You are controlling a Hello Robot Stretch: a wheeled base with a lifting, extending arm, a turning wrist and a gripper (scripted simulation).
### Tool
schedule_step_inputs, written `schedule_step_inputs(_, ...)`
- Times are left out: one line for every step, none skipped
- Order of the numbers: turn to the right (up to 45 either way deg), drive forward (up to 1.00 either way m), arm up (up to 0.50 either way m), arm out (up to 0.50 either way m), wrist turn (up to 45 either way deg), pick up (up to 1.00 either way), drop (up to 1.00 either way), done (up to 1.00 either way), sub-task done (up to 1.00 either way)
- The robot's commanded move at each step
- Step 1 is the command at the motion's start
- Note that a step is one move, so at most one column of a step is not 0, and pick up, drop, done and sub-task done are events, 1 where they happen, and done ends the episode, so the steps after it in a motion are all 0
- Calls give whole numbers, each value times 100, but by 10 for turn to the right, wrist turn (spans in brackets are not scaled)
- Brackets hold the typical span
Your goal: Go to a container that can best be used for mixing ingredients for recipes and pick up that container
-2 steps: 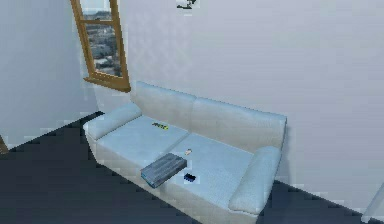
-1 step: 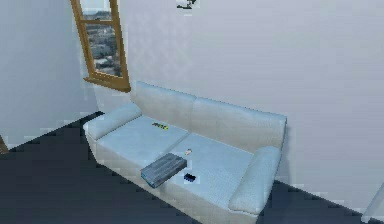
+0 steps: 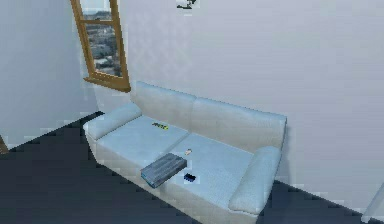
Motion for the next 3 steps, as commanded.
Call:
schedule_step_inputs(0, 0, 0, 48, 0, 0, 0, 0, 0)
schedule_step_inputs(0, 0, 0, 0, 450, 0, 0, 0, 0)
schedule_step_inputs(0, 0, 0, 0, 450, 0, 0, 0, 0)
